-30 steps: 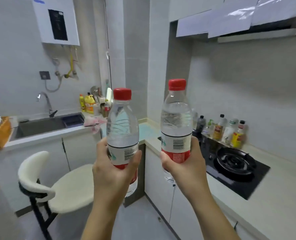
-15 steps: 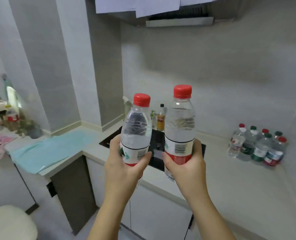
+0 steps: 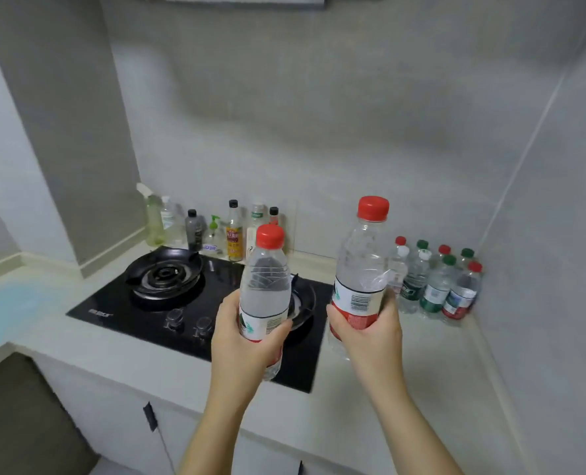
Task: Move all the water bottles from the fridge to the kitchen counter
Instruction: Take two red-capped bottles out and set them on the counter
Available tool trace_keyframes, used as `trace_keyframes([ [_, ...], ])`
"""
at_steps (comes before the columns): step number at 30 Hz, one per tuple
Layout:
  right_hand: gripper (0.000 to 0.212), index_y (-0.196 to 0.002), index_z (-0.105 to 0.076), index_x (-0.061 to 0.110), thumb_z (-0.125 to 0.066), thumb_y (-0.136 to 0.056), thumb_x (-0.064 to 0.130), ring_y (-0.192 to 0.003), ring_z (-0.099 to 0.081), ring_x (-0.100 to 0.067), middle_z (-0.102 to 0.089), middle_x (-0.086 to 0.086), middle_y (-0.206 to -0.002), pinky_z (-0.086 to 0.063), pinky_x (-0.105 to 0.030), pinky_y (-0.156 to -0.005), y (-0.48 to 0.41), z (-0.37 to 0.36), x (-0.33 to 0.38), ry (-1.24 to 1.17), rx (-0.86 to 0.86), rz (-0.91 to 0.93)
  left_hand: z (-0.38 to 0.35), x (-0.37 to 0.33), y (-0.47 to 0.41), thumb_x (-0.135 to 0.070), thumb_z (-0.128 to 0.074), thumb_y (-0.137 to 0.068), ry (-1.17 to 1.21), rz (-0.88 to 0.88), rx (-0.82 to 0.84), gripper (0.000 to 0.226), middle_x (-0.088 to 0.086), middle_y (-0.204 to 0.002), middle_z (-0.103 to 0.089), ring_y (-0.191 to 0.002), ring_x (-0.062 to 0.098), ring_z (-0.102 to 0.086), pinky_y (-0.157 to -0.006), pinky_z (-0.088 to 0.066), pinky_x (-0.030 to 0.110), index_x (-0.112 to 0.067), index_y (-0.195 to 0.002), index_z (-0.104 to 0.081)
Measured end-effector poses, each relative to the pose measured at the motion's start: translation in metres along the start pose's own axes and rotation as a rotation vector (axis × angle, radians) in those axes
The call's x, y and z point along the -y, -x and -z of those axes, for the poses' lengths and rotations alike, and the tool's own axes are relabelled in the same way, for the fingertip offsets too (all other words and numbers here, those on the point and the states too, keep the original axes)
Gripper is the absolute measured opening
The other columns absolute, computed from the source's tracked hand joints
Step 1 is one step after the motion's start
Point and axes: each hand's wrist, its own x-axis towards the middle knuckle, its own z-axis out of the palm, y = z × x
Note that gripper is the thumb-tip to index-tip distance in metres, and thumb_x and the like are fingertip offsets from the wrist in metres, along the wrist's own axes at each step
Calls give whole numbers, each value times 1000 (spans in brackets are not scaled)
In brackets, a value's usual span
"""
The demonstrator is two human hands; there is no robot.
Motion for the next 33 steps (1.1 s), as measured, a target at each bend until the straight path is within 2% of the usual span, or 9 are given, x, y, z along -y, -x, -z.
trace_keyframes([
  [6,56,-111,-54,26,-88,-66,21,-92,-63,-1,-64,7,-105,-45,-5,-66,-62,30,-67,60,-84,-71,-77,40,-24,-13,-85,-68,5,84,55,58,-11,-104,-68,-94,2,-65,-75,-52,16,-34,-114,-56],
  [12,50,-106,-57,27,-87,-67,21,-86,-65,-2,-67,13,-96,-45,-15,-66,-93,55,-117,130,-194,-193,-131,86,-52,-25,-85,-65,-73,159,153,60,-11,-108,-66,-100,11,-64,-85,-53,32,-36,-116,-56],
  [15,46,-101,-56,29,-86,-68,17,-82,-65,-2,-67,15,-91,-45,-17,-64,-108,62,-140,160,-212,-264,-154,105,-62,-19,-85,-67,-65,233,209,53,-14,-100,-69,-93,6,-66,-81,-52,27,-33,-111,-57],
  [19,47,-103,-54,27,-84,-68,17,-77,-66,-14,-69,8,-88,-48,-27,-63,-131,66,-182,213,-237,-364,-187,128,-79,-12,-81,-70,-50,334,320,43,-11,-89,-69,-74,-3,-64,-60,-46,9,-26,-105,-59],
  [22,48,-102,-54,23,-83,-64,18,-73,-65,-22,-69,1,-87,-45,-26,-56,-148,74,-217,274,-229,-444,-217,147,-86,-25,-76,-67,-125,396,427,42,-9,-92,-68,-82,6,-65,-68,-53,23,-28,-105,-58],
  [24,48,-103,-55,20,-83,-64,16,-76,-64,-24,-68,0,-89,-43,-25,-56,-159,81,-238,297,-235,-476,-237,162,-89,-25,-71,-66,-178,406,475,32,-5,-84,-69,-78,17,-67,-72,-59,37,-37,-93,-57],
  [26,47,-101,-56,18,-84,-62,18,-77,-63,-27,-67,-2,-88,-42,-28,-58,-168,90,-259,308,-255,-489,-258,175,-91,-23,-68,-64,-198,390,519,32,-3,-77,-69,-73,21,-67,-70,-58,42,-42,-86,-55],
  [29,44,-91,-60,16,-76,-52,28,-71,-65,-27,-69,-4,-82,-46,-29,-57,-184,109,-294,329,-286,-486,-290,187,-95,-23,-72,-62,-191,365,570,40,-11,-87,-68,-81,14,-66,-73,-58,41,-42,-93,-54],
  [33,38,-87,-63,16,-77,-54,30,-71,-66,-24,-69,-3,-80,-50,-32,-64,-198,137,-330,337,-296,-505,-333,196,-99,-17,-76,-66,-159,345,596,43,-10,-94,-65,-84,14,-65,-70,-56,32,-34,-98,-54],
])
